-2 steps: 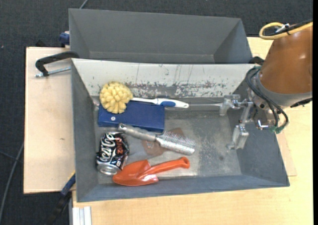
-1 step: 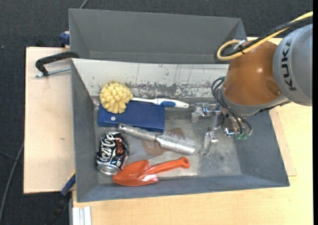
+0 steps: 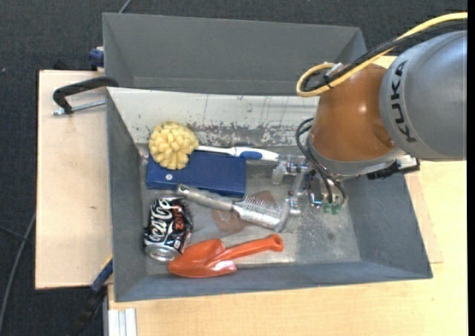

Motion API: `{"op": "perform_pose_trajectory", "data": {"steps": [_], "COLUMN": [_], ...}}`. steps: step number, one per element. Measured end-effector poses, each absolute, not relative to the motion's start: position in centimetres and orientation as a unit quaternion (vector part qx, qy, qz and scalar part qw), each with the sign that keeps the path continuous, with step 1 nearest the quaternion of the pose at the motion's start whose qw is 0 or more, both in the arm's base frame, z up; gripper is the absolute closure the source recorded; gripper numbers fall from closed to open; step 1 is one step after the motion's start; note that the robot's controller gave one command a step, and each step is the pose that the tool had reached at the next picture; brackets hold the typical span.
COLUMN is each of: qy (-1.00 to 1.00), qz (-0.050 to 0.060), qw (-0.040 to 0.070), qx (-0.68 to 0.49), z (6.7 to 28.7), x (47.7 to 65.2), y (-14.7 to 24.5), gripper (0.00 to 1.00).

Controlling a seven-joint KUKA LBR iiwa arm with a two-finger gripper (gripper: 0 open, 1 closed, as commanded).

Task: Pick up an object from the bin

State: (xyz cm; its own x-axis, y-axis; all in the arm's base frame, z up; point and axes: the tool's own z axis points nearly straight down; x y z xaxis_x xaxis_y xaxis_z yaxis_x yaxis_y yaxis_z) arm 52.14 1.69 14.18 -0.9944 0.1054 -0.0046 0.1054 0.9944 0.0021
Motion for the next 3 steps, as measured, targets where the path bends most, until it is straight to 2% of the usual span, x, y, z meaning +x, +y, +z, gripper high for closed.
{"op": "perform_pose_trajectory", "data": {"steps": [1, 2, 3], "qy": [0.997, 0.989, 0.987], "qz": [0.002, 0.002, 0.003], "qw": [0.005, 0.005, 0.006], "qx": [0.082, 0.147, 0.161], "z": [14.5, 8.8, 7.1], "x": [53.8, 52.7, 52.7], "y": [2.8, 3.9, 4.2], "gripper": [0.0, 0.0, 1.0]}}
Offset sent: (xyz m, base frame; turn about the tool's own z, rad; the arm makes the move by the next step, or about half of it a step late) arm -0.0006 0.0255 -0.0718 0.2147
